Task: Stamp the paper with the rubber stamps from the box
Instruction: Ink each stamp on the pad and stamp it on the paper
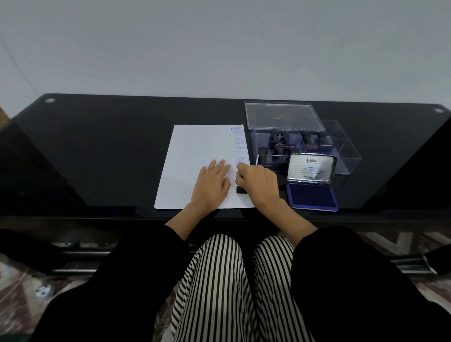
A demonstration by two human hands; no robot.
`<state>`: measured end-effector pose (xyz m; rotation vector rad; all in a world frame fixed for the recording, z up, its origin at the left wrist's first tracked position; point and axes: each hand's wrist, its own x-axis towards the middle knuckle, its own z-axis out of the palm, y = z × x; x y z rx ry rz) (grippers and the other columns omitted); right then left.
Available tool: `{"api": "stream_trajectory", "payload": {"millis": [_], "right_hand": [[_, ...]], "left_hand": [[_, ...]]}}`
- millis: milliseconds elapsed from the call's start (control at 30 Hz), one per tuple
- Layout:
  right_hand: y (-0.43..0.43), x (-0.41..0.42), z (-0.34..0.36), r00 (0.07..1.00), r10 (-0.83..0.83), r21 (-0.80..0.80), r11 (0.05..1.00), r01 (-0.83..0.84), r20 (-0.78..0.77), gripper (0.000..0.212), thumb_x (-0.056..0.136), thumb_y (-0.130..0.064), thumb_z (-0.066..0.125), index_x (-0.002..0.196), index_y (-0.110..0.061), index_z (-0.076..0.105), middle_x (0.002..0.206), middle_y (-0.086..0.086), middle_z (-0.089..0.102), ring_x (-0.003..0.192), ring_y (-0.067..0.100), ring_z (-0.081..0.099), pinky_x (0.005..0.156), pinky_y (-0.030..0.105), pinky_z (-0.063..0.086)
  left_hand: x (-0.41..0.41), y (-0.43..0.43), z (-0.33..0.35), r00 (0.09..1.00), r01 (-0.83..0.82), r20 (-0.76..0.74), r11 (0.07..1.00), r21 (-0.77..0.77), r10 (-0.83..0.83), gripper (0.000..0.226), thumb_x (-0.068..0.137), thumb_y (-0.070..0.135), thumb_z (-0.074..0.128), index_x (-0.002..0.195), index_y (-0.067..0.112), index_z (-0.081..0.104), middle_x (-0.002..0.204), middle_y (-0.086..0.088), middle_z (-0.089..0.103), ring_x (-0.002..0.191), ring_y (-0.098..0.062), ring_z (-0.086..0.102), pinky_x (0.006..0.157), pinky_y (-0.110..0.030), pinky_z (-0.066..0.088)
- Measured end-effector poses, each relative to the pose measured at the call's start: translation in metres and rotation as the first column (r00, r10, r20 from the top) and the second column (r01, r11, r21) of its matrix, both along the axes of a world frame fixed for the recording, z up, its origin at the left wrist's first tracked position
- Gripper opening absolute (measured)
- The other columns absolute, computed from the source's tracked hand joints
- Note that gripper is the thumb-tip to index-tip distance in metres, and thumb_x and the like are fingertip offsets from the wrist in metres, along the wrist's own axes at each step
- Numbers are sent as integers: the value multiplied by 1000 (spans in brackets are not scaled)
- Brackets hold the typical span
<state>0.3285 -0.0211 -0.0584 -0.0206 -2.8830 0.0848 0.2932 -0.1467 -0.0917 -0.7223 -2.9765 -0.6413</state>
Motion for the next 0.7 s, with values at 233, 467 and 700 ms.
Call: {"api": "stream_trajectory", "payload": {"millis": [233, 467, 700], "right_hand": [[4, -22, 11, 988, 43, -77, 997, -32, 146, 33, 89, -11, 46, 60, -13, 33, 55, 0, 32, 57, 21, 35, 44, 23, 19], [5, -15, 9, 992, 45, -48, 998, -39, 118, 35, 92, -14, 42, 60, -15, 28, 54, -1, 28, 63, 23, 37, 43, 25, 17], [-2, 5, -1, 999, -27, -11, 1000, 28, 20, 19, 97, -14, 33, 78, -13, 34, 53, 0, 25, 46, 18, 26, 43, 27, 12]], "left_hand": [[1, 0, -1, 1000, 5, -9, 1000, 25, -4, 44, 100, 22, 29, 144, 13, 31, 156, -4, 22, 147, -22, 12, 119, -38, 8], [1, 0, 0, 1000, 7, -14, 1000, 20, -6, 45, 100, 21, 29, 144, 13, 30, 156, -4, 21, 147, -22, 11, 119, -37, 8], [1, 0, 0, 1000, 1, -8, 1000, 14, -1, 45, 101, 21, 28, 145, 13, 28, 156, -4, 20, 147, -22, 11, 120, -37, 7]]}}
